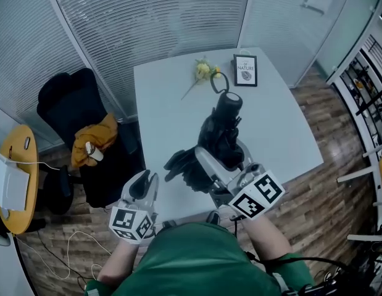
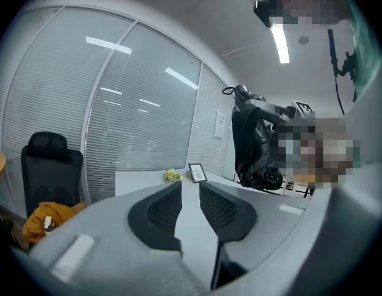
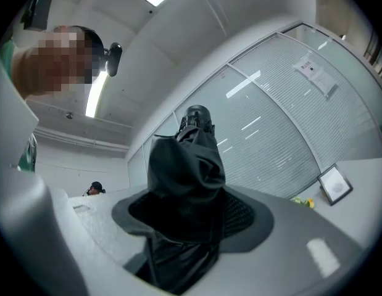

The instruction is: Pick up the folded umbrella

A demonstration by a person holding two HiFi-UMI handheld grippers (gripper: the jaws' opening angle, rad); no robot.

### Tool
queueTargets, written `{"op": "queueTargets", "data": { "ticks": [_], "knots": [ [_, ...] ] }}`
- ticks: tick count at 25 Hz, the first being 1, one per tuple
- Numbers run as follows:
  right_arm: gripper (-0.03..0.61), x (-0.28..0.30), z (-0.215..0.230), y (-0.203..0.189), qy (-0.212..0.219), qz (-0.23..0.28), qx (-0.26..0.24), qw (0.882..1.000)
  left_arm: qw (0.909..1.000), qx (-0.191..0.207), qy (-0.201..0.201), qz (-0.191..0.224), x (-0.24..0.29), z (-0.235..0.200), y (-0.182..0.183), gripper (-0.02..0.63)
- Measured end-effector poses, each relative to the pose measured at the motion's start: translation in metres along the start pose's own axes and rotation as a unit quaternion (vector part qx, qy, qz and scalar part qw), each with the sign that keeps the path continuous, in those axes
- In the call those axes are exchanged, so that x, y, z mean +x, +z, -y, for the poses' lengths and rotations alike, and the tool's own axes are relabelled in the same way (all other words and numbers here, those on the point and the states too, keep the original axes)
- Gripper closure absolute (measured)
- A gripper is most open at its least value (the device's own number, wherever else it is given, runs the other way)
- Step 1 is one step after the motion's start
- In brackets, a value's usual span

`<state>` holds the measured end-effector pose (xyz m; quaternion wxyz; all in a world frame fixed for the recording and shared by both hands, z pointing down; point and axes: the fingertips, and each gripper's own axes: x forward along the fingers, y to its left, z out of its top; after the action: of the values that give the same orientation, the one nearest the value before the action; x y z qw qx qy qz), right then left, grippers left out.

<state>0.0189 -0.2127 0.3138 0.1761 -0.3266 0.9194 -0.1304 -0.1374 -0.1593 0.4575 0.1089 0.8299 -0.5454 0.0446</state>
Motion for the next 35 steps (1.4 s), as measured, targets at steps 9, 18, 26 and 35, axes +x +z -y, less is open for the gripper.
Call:
{"op": "queueTargets", "data": {
  "ticks": [9,18,26,35],
  "knots": [
    [0.304,-0.002,0.006,-0.007,-0.007,-0.011,0.012,1.0,0.9998,-0.022,0.003,-0.002,-0.003,-0.005,-0.003,0.517],
    [0.304,-0.002,0.008,-0.011,-0.007,-0.016,0.01,1.0,0.9993,-0.036,0.012,0.003,-0.004,-0.016,0.001,0.516],
    [0.304,-0.006,0.009,-0.008,-0.01,-0.003,0.024,1.0,0.9988,-0.049,0.011,0.003,-0.007,-0.02,0.005,0.517],
    [0.304,-0.007,0.009,-0.004,-0.014,0.004,0.021,1.0,0.9979,-0.059,0.019,0.023,-0.012,-0.033,0.012,0.516]
  ]
}}
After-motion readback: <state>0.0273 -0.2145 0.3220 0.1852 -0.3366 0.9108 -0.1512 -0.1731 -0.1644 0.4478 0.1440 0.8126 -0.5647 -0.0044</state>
